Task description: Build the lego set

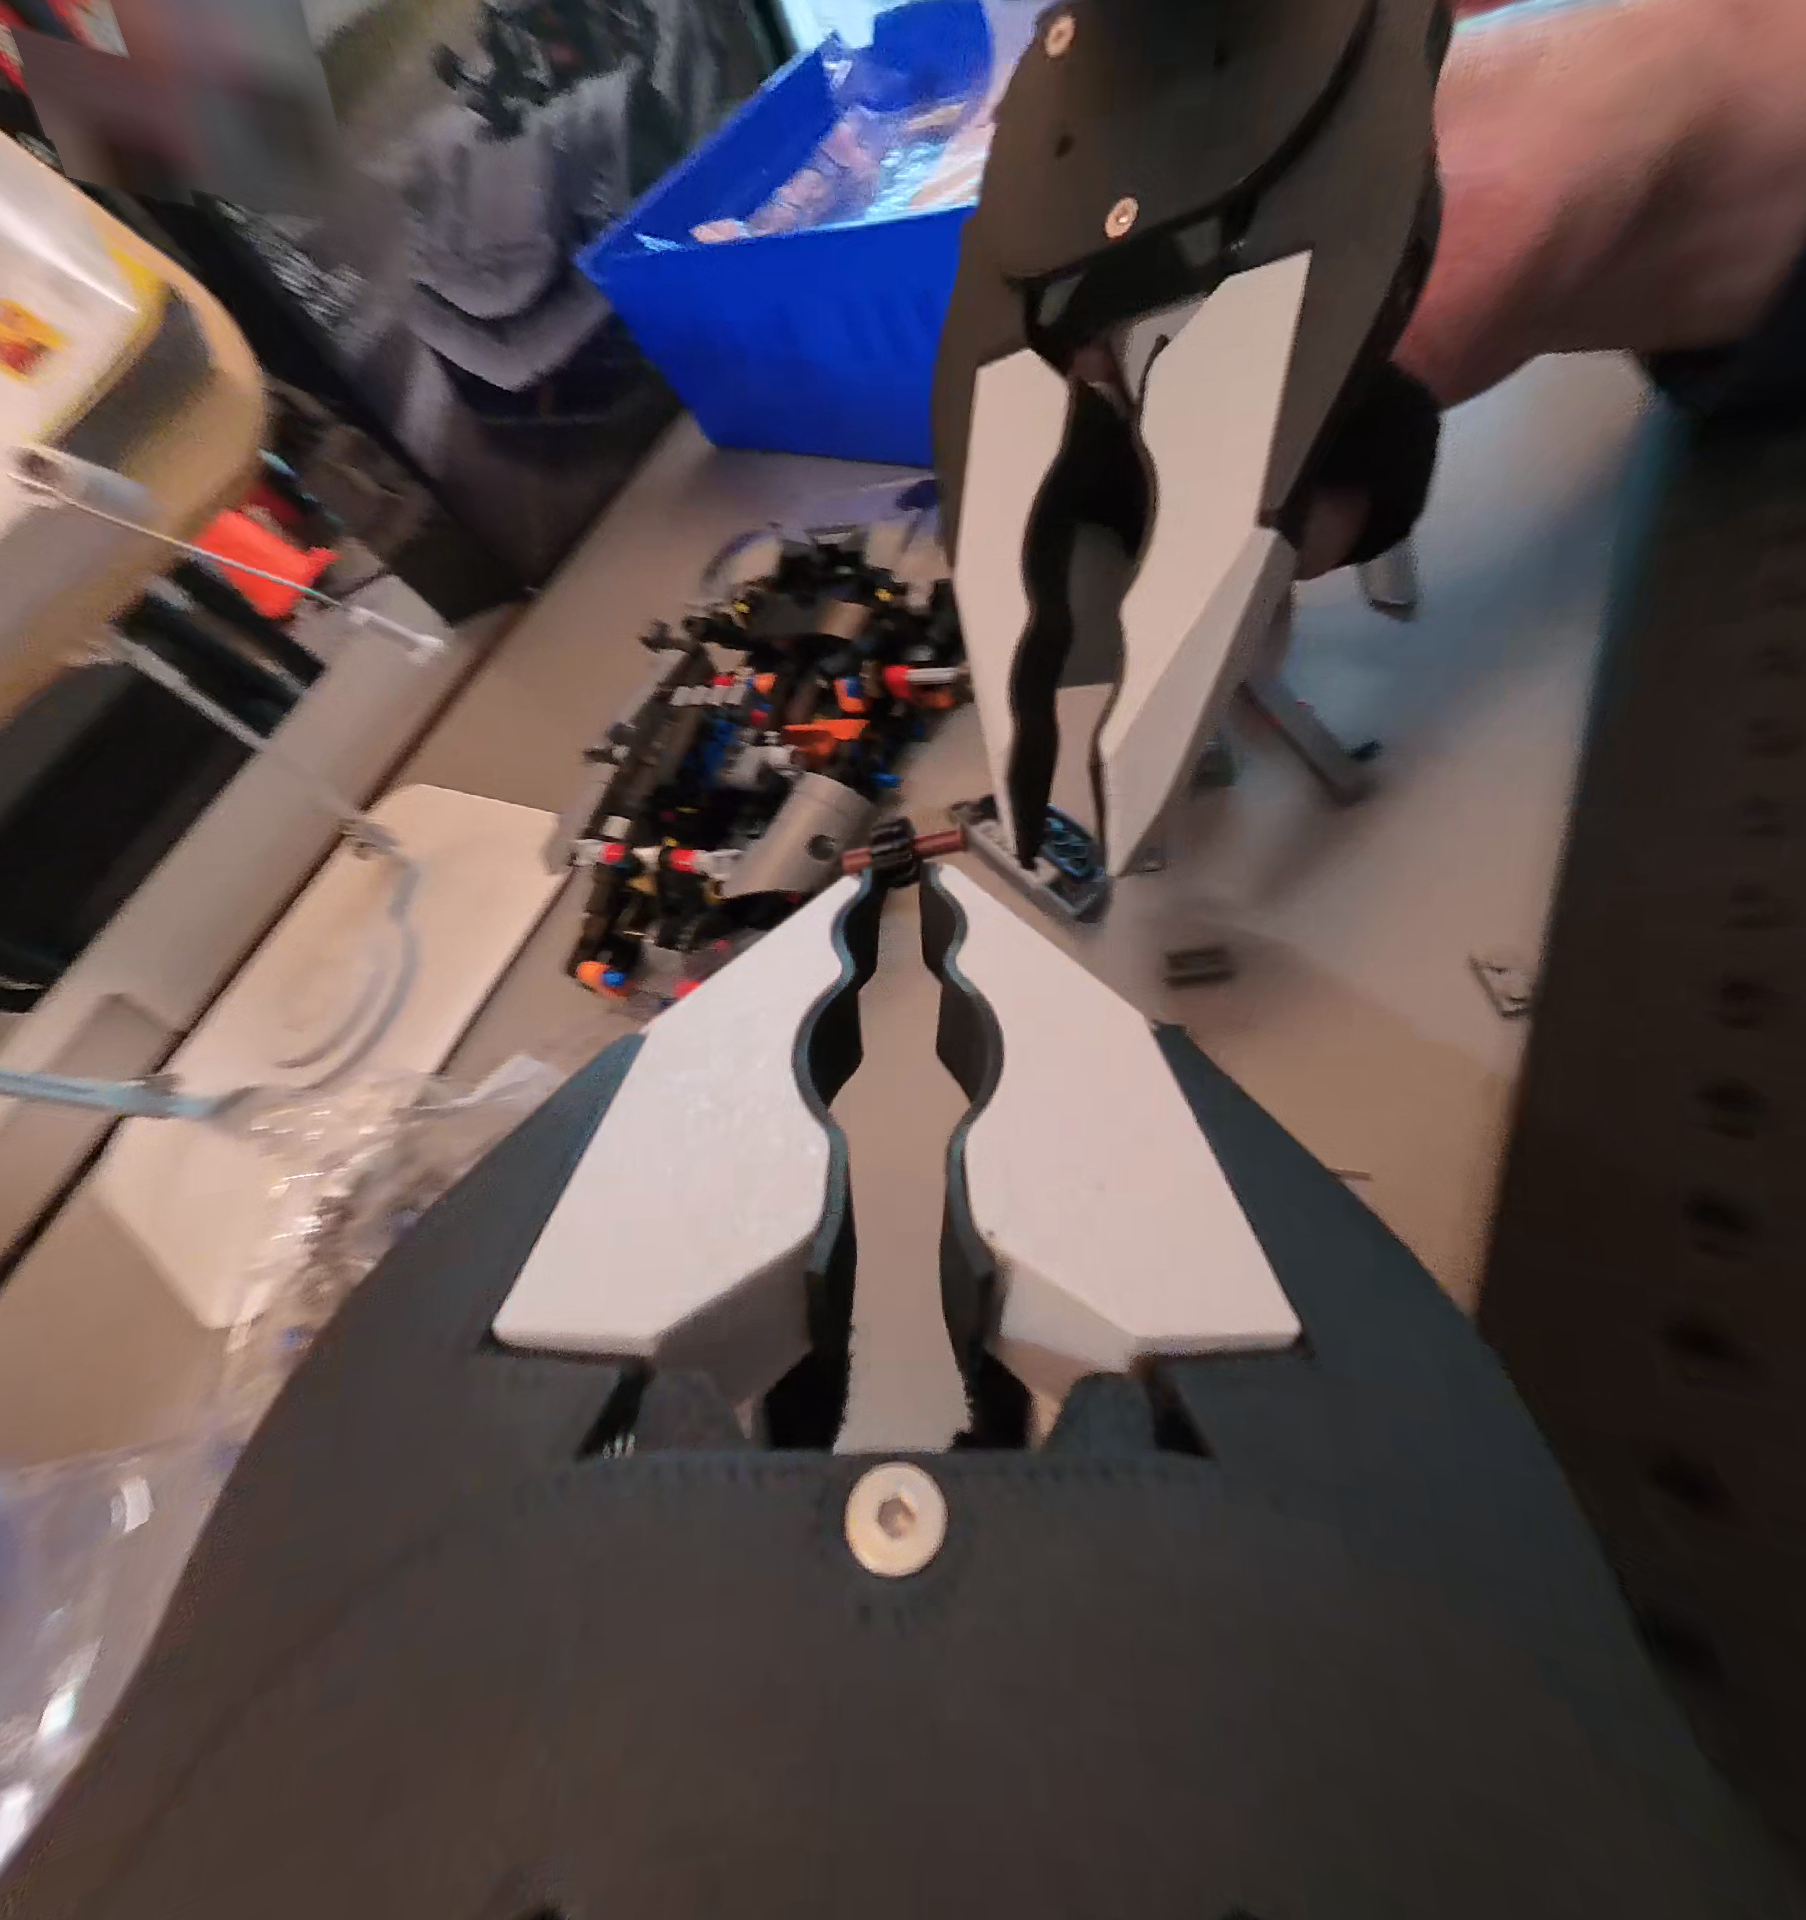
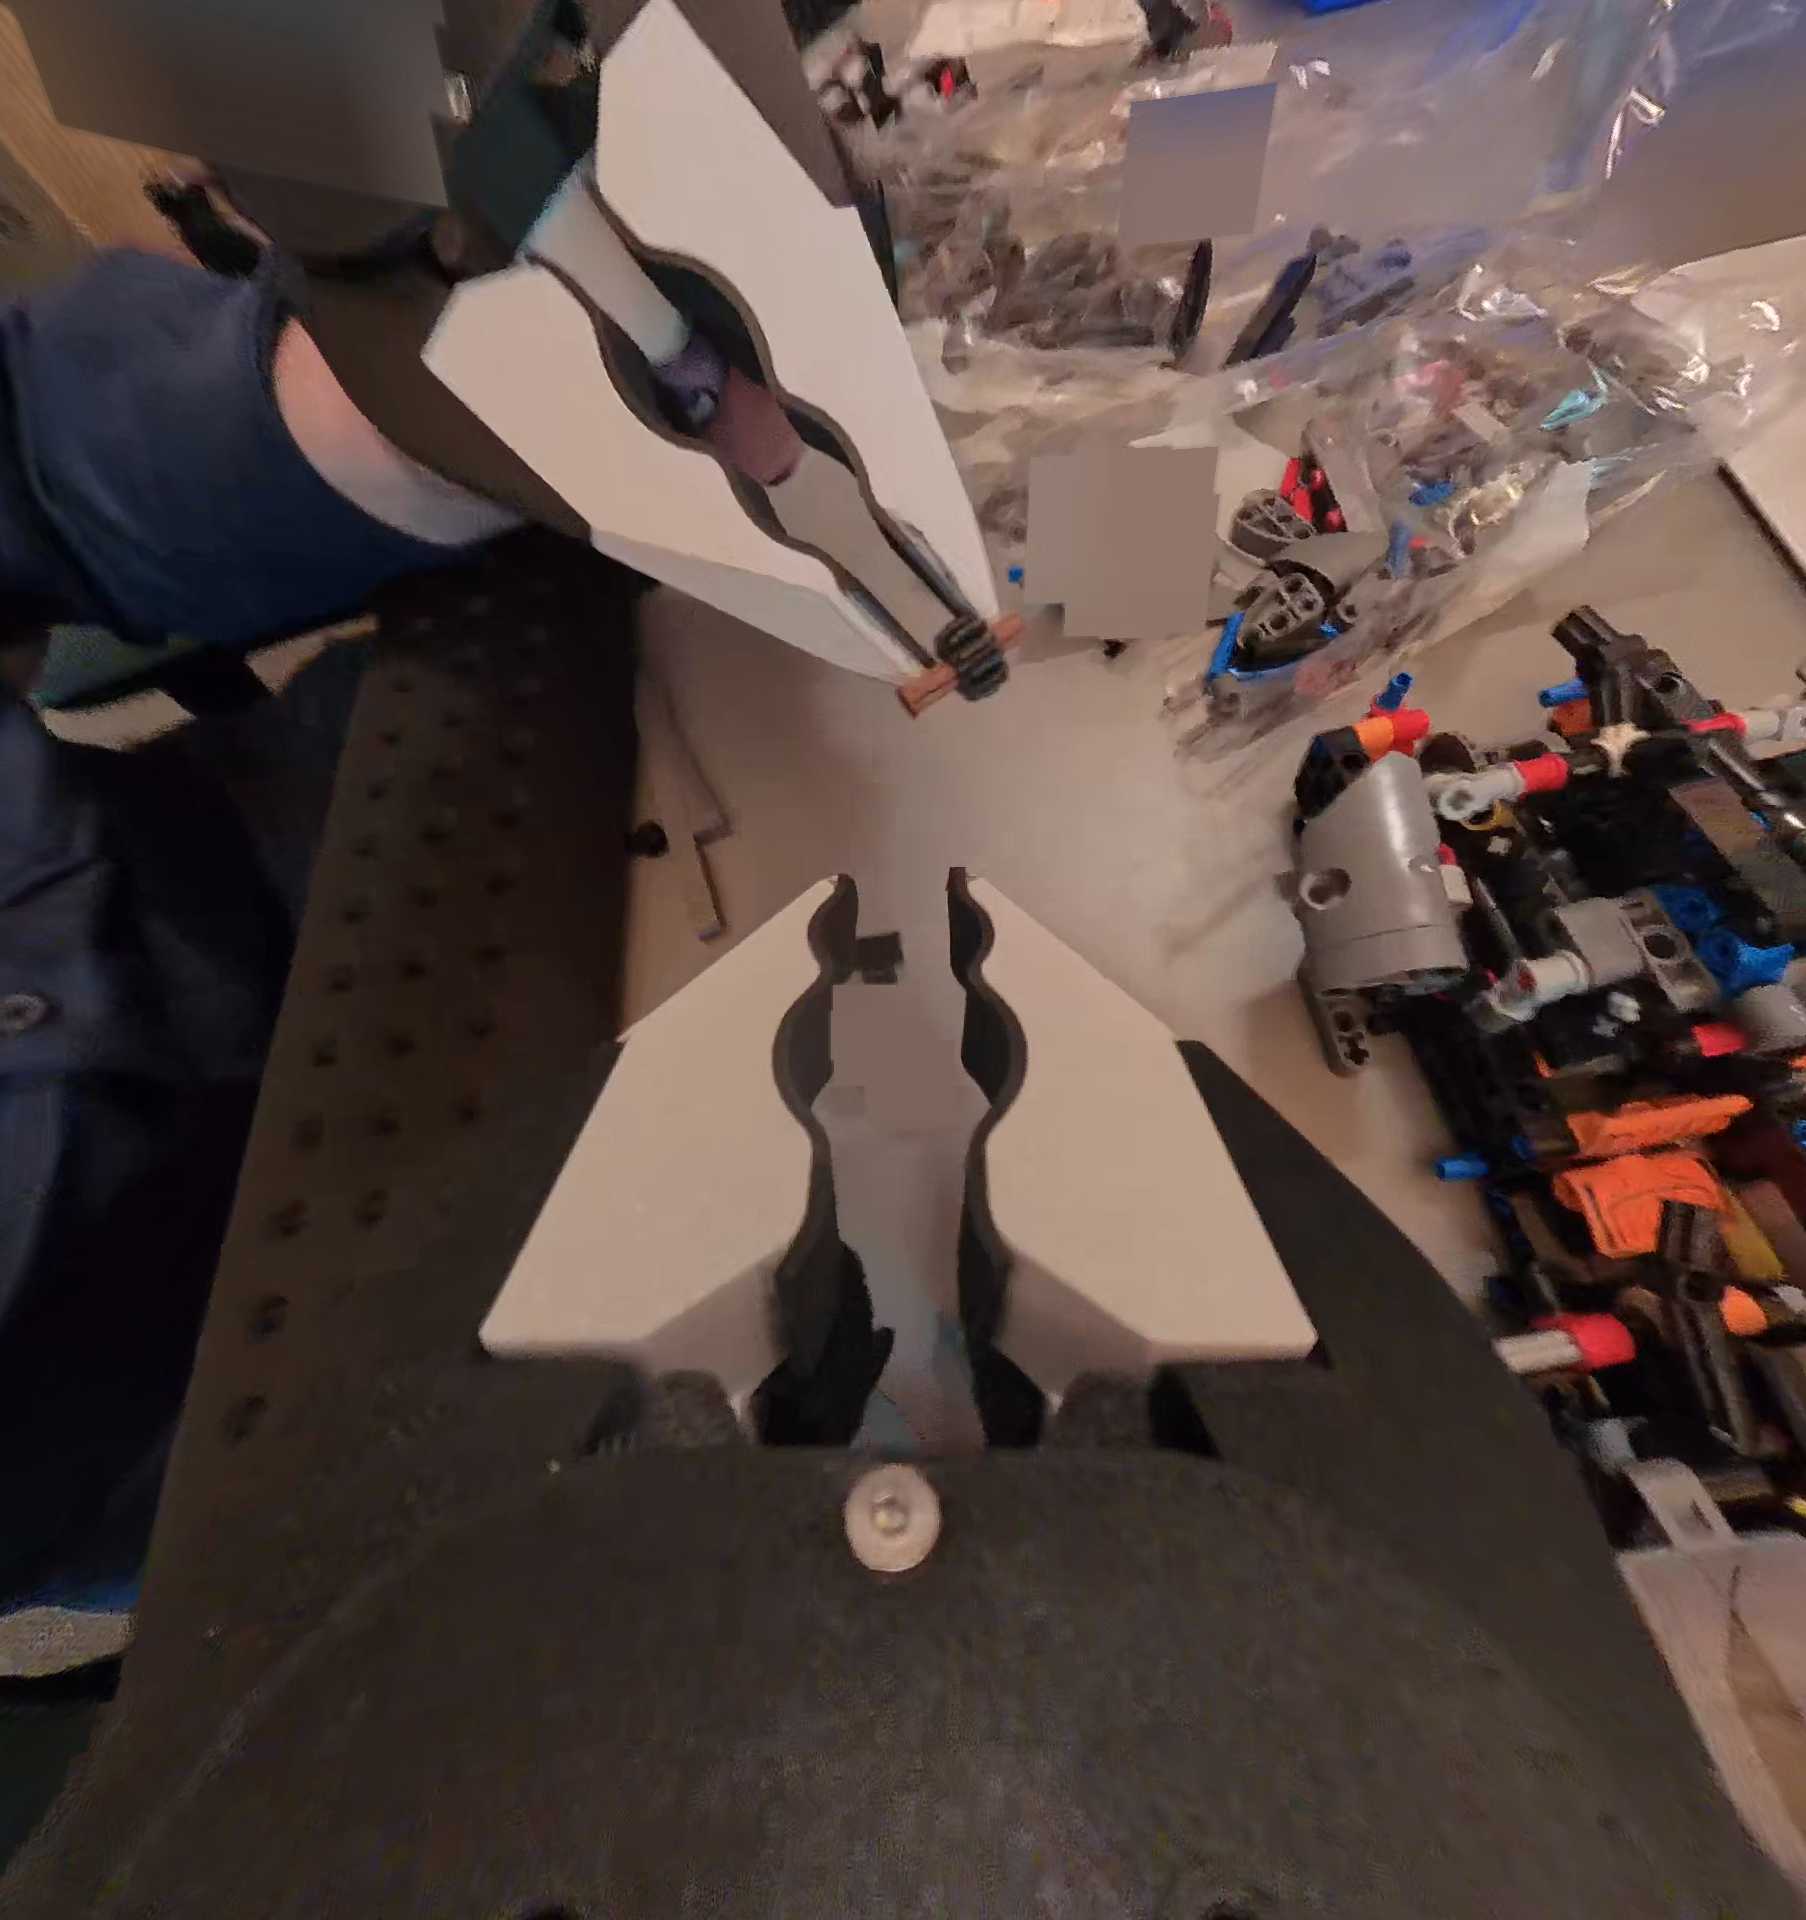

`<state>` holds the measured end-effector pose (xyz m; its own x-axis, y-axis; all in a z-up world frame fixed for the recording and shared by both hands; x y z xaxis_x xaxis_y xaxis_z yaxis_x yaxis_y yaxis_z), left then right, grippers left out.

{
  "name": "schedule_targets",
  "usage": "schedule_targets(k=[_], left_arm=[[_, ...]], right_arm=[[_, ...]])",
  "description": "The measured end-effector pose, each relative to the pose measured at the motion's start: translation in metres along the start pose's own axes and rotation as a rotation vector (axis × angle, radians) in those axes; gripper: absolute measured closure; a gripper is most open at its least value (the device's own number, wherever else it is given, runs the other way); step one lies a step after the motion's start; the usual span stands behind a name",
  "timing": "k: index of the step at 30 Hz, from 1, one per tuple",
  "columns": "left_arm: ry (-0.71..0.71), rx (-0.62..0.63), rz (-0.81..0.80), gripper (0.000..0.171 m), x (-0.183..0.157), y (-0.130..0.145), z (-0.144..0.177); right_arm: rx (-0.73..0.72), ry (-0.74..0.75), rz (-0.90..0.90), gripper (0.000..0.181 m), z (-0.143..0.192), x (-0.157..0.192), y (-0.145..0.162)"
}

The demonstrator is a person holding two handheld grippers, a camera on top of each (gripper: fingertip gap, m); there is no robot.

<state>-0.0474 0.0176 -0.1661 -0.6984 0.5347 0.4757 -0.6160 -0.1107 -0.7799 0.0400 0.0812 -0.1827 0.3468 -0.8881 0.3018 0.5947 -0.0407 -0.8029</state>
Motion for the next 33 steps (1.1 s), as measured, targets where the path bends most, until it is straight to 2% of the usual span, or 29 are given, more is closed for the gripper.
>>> schedule_targets(k=[3, 10, 14, 18, 20, 24, 27, 29, 30, 33], left_arm=[[-0.089, 0.018, -0.075, 0.167, 0.001, -0.005, 0.001], [-0.188, 0.095, -0.279, 0.167, -0.007, -0.01, -0.005], [-0.231, 0.108, -0.36, 0.167, -0.012, -0.016, -0.007], [-0.296, 0.128, -0.437, 0.167, -0.015, -0.02, -0.007], [-0.303, 0.128, -0.463, 0.166, -0.016, -0.021, -0.007], [-0.262, 0.113, -0.412, 0.169, -0.014, -0.018, -0.006], [-0.205, 0.058, -0.299, 0.151, -0.009, -0.015, -0.003], [-0.13, -0.018, -0.196, 0.133, -0.008, -0.018, 0.0], [-0.087, -0.039, -0.162, 0.131, -0.01, -0.017, 0.0], [0.066, -0.06, -0.107, 0.136, -0.02, -0.013, -0.005]], right_arm=[[-0.057, -0.053, -0.033, 0.163, -0.001, 0.005, -0.006], [-0.211, -0.164, -0.233, 0.165, 0.008, -0.004, -0.018], [-0.217, -0.16, -0.247, 0.168, 0.007, -0.005, -0.018], [-0.238, -0.163, -0.264, 0.178, 0.01, -0.007, -0.018], [-0.222, -0.124, -0.222, 0.178, 0.01, -0.006, -0.017], [-0.187, -0.005, -0.097, 0.178, 0.014, -0.004, -0.018], [-0.095, 0.128, 0.052, 0.178, 0.014, -0.001, -0.012], [-0.024, 0.186, 0.14, 0.178, 0.01, 0.0, -0.006], [-0.021, 0.179, 0.188, 0.178, 0.008, 0.006, -0.007], [-0.007, 0.212, 0.344, 0.178, 0.005, 0.016, -0.006]])
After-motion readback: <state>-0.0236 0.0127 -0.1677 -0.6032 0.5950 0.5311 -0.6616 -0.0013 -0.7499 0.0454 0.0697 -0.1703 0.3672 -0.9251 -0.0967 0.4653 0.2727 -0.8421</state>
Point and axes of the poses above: each gripper's, where its closed fingertips meet, z back along the fingers, y out of its underside, x = y × z across the jaws, the point moved 6 cm from there along z, back along the fingers, and after that the axes turned 7 degrees about -z, right-handed, at the moved point
